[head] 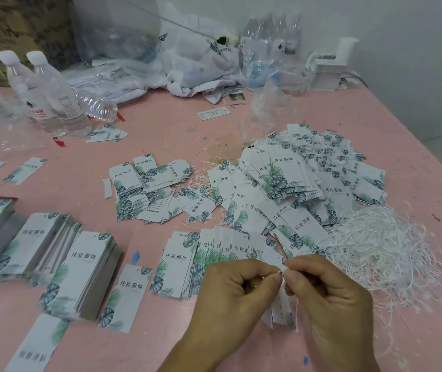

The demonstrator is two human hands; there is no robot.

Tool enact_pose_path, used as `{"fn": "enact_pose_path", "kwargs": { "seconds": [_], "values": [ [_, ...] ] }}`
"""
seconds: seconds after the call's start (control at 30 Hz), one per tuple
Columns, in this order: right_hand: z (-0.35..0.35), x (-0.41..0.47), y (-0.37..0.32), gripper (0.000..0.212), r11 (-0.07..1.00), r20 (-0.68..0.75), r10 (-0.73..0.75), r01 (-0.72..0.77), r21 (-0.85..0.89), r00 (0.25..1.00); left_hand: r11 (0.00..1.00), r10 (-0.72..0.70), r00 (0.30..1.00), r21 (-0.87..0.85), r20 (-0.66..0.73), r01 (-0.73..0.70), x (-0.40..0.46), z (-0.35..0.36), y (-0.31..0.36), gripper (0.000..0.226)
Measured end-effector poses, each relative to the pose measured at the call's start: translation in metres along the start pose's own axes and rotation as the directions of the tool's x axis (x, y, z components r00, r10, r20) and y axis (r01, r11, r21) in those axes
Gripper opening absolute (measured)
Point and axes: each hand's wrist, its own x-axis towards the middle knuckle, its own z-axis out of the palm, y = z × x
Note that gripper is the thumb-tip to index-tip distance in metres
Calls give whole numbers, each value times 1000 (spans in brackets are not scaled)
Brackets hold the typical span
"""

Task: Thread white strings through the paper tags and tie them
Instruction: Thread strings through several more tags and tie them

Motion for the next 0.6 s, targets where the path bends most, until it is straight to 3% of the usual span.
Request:
{"fn": "enact_pose_path", "kwargs": {
  "seconds": [0.6],
  "values": [
    [2,-2,8,13,999,11,-25,24,38,1000,999,-20,1000,32,9,20,0,-3,5,13]
  ]
}}
